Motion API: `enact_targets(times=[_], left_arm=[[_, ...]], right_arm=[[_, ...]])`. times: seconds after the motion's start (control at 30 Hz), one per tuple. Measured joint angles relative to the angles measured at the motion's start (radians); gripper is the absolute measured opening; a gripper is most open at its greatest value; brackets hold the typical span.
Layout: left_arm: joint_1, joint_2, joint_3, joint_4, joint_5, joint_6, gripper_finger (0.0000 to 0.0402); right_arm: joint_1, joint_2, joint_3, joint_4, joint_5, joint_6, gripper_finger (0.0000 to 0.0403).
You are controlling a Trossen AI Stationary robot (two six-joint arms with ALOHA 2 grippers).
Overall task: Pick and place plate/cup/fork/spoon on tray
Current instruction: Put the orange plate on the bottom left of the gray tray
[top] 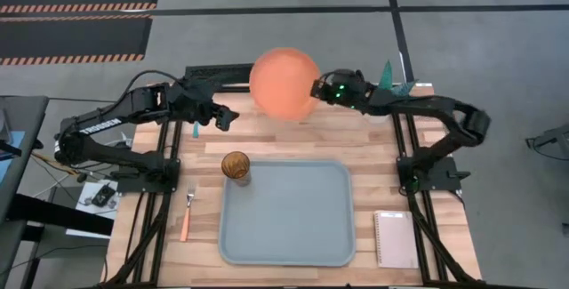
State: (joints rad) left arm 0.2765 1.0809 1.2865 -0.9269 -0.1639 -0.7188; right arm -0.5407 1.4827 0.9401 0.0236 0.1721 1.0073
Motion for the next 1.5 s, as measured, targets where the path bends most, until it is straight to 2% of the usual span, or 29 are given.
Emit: enact_targets(times=[0.13, 0.33, 0.47, 0.8, 1.1, 1.23, 1.5], left_arm=[[0.027, 0.000, 0.000, 0.081, 0.075, 0.004, 0.0293], [0.103, 0.000, 0.000, 0.184, 0.128, -0.127, 0.0293], [0.140, 0.012, 0.000, 0.256, 0.157, -0.130, 0.0293], [0.133, 0.053, 0.000, 0.423, 0.219, 0.008, 0.0293], [0.120, 0.125, 0.000, 0.422, 0.206, 0.006, 0.0286], [0.116, 0.130, 0.000, 0.419, 0.200, 0.003, 0.0245], [0.116, 0.131, 0.000, 0.338, 0.106, -0.026, 0.0097]], right_arm=[[0.023, -0.118, 0.000, 0.023, 0.015, -0.061, 0.0003], [0.098, -0.278, 0.001, 0.024, 0.173, -0.241, 0.0003], [0.148, -0.332, 0.001, 0.011, 0.202, -0.265, 0.0003], [0.216, -0.304, 0.001, 0.008, 0.204, -0.247, 0.0005], [0.254, -0.285, 0.001, 0.009, 0.199, -0.236, 0.0006], [0.254, -0.286, 0.001, -0.033, 0.203, -0.216, 0.0007], [0.253, -0.286, 0.001, -0.041, 0.219, -0.214, 0.0008]])
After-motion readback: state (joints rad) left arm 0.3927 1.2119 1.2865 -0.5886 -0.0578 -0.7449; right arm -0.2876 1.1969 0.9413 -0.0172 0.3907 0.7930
